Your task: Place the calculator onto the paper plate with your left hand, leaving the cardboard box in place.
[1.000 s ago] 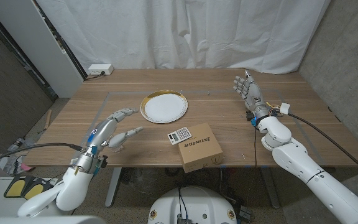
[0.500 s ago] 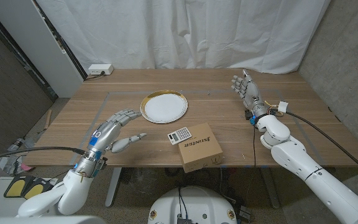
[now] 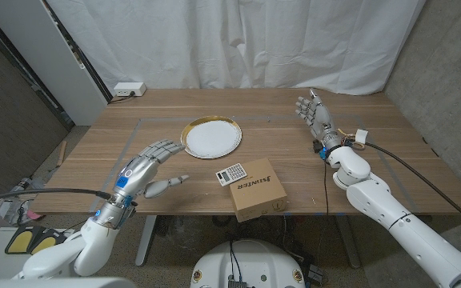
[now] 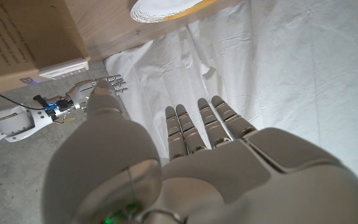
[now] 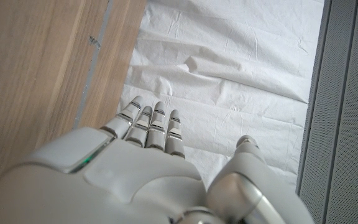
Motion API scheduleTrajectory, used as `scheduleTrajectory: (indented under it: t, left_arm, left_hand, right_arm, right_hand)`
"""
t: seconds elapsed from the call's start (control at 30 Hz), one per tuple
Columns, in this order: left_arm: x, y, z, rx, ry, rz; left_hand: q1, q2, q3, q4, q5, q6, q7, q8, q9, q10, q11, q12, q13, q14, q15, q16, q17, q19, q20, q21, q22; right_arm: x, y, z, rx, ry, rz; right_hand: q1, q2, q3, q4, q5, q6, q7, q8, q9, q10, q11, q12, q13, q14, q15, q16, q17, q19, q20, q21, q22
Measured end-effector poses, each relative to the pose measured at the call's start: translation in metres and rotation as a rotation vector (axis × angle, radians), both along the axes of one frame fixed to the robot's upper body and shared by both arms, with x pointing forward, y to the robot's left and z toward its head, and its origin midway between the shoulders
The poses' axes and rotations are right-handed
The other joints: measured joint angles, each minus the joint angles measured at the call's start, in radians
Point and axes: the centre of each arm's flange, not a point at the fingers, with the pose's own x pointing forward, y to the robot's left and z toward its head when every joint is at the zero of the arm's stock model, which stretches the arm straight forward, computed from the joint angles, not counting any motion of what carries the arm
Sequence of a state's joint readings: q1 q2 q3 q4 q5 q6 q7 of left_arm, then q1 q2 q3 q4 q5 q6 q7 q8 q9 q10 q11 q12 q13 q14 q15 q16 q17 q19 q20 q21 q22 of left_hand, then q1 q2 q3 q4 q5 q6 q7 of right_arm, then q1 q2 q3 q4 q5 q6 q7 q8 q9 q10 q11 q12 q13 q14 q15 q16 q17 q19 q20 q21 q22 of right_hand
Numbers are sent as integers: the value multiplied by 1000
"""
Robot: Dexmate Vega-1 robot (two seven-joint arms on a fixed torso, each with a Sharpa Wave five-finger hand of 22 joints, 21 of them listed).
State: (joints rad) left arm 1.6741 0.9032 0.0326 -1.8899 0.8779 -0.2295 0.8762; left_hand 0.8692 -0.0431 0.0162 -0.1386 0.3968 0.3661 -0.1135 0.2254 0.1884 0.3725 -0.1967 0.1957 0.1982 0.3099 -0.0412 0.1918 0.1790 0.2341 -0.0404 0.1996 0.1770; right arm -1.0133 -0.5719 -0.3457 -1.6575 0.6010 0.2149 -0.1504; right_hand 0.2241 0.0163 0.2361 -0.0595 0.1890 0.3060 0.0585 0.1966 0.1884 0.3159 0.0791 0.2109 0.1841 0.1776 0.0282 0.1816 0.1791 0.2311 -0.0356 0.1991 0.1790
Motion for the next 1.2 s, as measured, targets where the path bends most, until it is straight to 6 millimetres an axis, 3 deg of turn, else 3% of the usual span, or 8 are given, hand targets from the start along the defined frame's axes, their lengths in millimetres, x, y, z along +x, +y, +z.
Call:
scheduleTrajectory:
  t: [0.13,0.43,1.2]
  left_arm:
    - [-1,-2,0,31,-10,5]
    - [2,-9,4,106,-39,10]
    - [25,-28,10,222,-67,-23]
  left_hand:
    - [25,-8,0,-8,1,0,-21,0,0,-4,-4,0,0,-9,1,-7,0,-10,0,0,0]
    - [51,-8,2,-10,7,10,-33,0,5,-4,-4,-4,-1,-9,1,-7,0,-10,0,0,0]
    - [75,-11,4,-12,10,6,-48,0,5,2,-9,-3,-3,-8,1,-7,0,-20,0,0,0]
  right_arm:
    - [1,1,0,0,1,1]
    - [3,3,-2,4,6,3]
    - [5,-1,2,20,-6,-1]
  right_hand:
    - [0,0,0,0,0,0,0,0,0,0,0,0,0,0,0,0,0,0,0,0,0]
    - [0,0,0,0,0,0,0,0,0,0,0,0,0,0,0,0,0,0,0,0,0]
    - [-5,4,0,0,0,5,-5,0,0,0,0,0,0,0,0,0,0,0,0,0,0]
